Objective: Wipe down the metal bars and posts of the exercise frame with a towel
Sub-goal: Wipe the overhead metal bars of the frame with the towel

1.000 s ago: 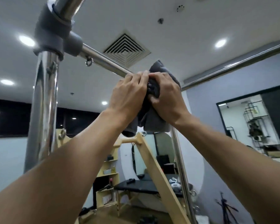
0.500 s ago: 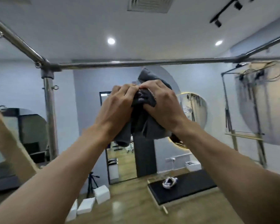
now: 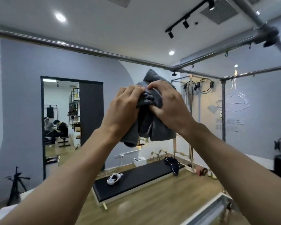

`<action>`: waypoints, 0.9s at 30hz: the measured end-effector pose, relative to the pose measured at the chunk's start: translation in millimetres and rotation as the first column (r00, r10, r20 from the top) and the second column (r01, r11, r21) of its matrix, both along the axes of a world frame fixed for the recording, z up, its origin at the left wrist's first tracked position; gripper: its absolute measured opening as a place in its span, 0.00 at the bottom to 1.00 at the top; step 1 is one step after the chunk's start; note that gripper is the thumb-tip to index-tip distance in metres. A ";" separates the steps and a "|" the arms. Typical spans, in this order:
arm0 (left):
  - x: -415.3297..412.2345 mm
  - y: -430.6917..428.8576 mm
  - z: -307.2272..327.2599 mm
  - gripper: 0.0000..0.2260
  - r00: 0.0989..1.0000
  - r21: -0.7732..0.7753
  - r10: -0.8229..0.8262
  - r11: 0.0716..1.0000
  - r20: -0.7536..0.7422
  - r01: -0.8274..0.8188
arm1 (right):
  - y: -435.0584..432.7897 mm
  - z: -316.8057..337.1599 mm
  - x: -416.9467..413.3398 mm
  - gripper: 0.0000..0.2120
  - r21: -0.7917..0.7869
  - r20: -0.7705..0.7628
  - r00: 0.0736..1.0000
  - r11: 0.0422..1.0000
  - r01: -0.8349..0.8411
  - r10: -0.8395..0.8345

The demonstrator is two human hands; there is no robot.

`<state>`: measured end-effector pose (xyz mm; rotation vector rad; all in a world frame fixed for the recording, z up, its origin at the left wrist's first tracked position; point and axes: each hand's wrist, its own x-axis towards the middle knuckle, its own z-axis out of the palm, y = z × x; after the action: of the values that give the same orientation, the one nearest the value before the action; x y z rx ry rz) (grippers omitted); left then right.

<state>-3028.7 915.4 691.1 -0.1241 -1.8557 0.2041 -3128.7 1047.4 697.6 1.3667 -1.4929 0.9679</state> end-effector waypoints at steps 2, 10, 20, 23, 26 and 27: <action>-29.9 21.2 -3.4 0.20 0.999 0.031 -0.048 0.998 -0.007 0.048 | 20.9 -0.4 -27.5 0.19 -0.003 -0.014 1.000 1.000 0.013 -0.013; -155.5 64.3 2.3 0.17 0.980 0.022 -0.192 0.981 -0.054 0.194 | 78.7 11.1 -138.4 0.20 0.006 -0.052 0.990 0.991 0.132 -0.132; -331.2 77.9 26.1 0.24 0.902 -0.011 -0.405 0.913 -0.147 0.408 | 103.1 54.3 -258.9 0.19 -0.010 -0.077 0.908 0.911 0.412 -0.411; -376.4 83.6 43.0 0.24 0.890 -0.021 -0.429 0.902 -0.157 0.431 | 111.0 72.0 -295.5 0.19 -0.017 -0.106 0.872 0.878 0.479 -0.478; -422.8 92.7 60.1 0.25 0.875 -0.041 -0.446 0.894 -0.186 0.447 | 119.2 90.0 -334.2 0.19 -0.048 -0.141 0.841 0.852 0.522 -0.523; -438.9 96.0 66.1 0.25 0.874 -0.049 -0.446 0.894 -0.192 0.446 | 122.1 96.4 -348.2 0.19 -0.063 -0.156 0.830 0.844 0.533 -0.536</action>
<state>-3467.6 1011.5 757.3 -0.5125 -1.5781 -0.1017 -3476.9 1169.4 794.0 0.9038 -1.6063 0.4904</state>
